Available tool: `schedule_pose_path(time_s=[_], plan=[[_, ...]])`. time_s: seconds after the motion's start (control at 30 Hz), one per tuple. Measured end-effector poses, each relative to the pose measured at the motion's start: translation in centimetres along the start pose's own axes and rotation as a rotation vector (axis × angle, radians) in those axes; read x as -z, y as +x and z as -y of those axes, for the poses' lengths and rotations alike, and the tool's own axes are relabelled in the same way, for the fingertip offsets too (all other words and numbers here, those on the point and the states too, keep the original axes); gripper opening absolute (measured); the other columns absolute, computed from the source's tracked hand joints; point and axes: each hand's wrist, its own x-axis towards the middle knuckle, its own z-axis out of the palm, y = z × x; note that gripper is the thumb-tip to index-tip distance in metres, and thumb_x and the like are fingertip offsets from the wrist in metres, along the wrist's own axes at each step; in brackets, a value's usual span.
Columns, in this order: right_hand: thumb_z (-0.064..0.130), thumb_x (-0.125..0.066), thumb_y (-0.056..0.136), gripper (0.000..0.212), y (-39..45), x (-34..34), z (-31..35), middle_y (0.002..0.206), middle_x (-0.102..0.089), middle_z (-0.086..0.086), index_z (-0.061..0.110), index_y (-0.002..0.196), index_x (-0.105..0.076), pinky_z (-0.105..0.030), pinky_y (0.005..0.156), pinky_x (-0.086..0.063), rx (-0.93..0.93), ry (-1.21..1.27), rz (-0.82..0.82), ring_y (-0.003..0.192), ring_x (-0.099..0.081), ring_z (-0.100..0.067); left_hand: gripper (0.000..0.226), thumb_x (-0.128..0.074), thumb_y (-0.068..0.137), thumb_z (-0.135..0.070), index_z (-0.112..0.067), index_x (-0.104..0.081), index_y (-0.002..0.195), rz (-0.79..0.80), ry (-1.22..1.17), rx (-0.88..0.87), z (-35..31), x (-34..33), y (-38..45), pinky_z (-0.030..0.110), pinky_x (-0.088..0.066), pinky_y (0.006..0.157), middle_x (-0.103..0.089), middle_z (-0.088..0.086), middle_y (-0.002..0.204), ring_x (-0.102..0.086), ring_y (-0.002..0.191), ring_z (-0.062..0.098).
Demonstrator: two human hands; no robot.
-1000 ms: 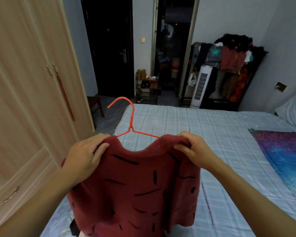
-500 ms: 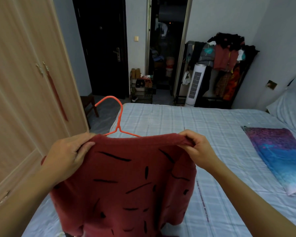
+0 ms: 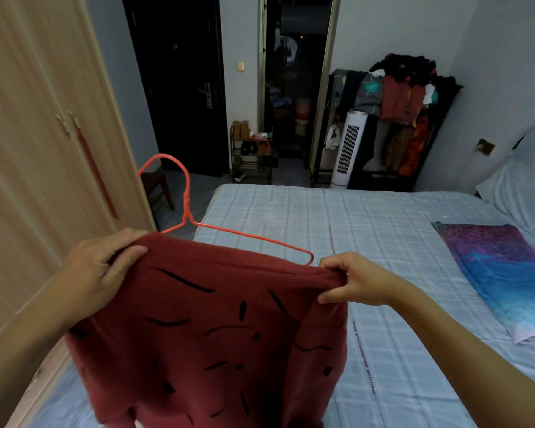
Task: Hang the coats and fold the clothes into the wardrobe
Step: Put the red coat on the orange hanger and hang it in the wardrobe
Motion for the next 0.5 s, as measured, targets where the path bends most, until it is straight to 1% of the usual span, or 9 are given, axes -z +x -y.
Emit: schedule_pose_path(time_s=[0.07,0.1,0.17,0.23,0.3,0.33,0.4,0.5], plan=[[0.022,-0.082,0.079,0.022,-0.2,0.3,-0.5,0.071,-0.058,0.006,0.025,0.077,-0.06,-0.034,0.067,-0.049,-0.013,-0.086,-0.004,0.067,-0.055,-0.01,0.052,-0.037,0.102,-0.054,-0.013,-0.068,0.114,0.056,0.021,-0.014,-0.1,0.0,0.0,0.003,-0.039,0.083,-0.06,-0.033,0.111,-0.056,0.099,-0.019],[0.019,-0.08,0.08,0.02,-0.3,0.5,-0.8,0.073,-0.06,0.008,0.026,0.078,-0.061,-0.034,0.069,-0.05,-0.011,-0.111,-0.035,0.068,-0.057,-0.007,0.043,-0.038,0.102,-0.05,-0.019,-0.066,0.114,0.089,0.032,-0.026,-0.2,0.1,-0.1,0.003,-0.04,0.081,-0.06,-0.034,0.109,-0.057,0.098,-0.018],[0.011,-0.077,0.082,0.024,-0.4,0.7,-1.0,0.073,-0.062,0.012,0.029,0.077,-0.061,-0.03,0.067,-0.051,0.008,-0.131,-0.16,0.068,-0.058,-0.004,0.029,-0.042,0.1,-0.043,-0.028,-0.061,0.115,0.14,0.038,-0.044,-0.4,0.1,-0.1,0.002,-0.039,0.08,-0.059,-0.039,0.109,-0.057,0.098,-0.019],[0.008,-0.076,0.082,0.026,-0.3,0.7,-1.1,0.073,-0.062,0.011,0.027,0.077,-0.06,-0.027,0.066,-0.048,0.045,-0.151,-0.309,0.07,-0.058,-0.009,0.03,-0.04,0.101,-0.045,-0.029,-0.062,0.115,0.169,0.016,-0.06,-0.6,0.0,-0.1,0.002,-0.04,0.08,-0.059,-0.038,0.11,-0.057,0.099,-0.019],[0.007,-0.077,0.083,0.024,0.0,0.4,-1.0,0.075,-0.061,0.009,0.022,0.079,-0.059,-0.024,0.065,-0.046,0.116,-0.185,-0.443,0.072,-0.057,-0.013,0.04,-0.038,0.102,-0.049,-0.024,-0.066,0.114,0.177,0.002,-0.065,-0.8,-0.2,-0.1,0.004,-0.041,0.08,-0.061,-0.035,0.109,-0.059,0.099,-0.018],[0.006,-0.077,0.083,0.025,0.2,0.2,-0.8,0.077,-0.06,0.009,0.021,0.079,-0.058,-0.022,0.065,-0.045,0.157,-0.196,-0.5,0.073,-0.056,-0.015,0.041,-0.038,0.102,-0.049,-0.023,-0.067,0.114,0.179,0.002,-0.058,-0.9,-0.3,-0.1,0.005,-0.042,0.08,-0.062,-0.034,0.108,-0.06,0.098,-0.016],[0.004,-0.076,0.083,0.027,0.6,0.2,-0.3,0.078,-0.059,0.009,0.021,0.08,-0.056,-0.018,0.065,-0.043,0.23,-0.193,-0.587,0.072,-0.055,-0.014,0.039,-0.04,0.1,-0.045,-0.021,-0.068,0.114,0.191,-0.002,-0.04,-1.1,-0.4,-0.2,0.009,-0.044,0.08,-0.064,-0.031,0.108,-0.062,0.098,-0.013],[-0.001,-0.075,0.082,0.026,1.0,0.8,0.7,0.079,-0.056,0.009,0.018,0.081,-0.058,-0.018,0.067,-0.042,0.316,-0.207,-0.667,0.071,-0.053,-0.01,0.038,-0.039,0.101,-0.046,-0.025,-0.067,0.115,0.215,-0.011,-0.034,-1.5,-0.5,-0.1,0.018,-0.048,0.079,-0.065,-0.028,0.107,-0.064,0.096,-0.009]])
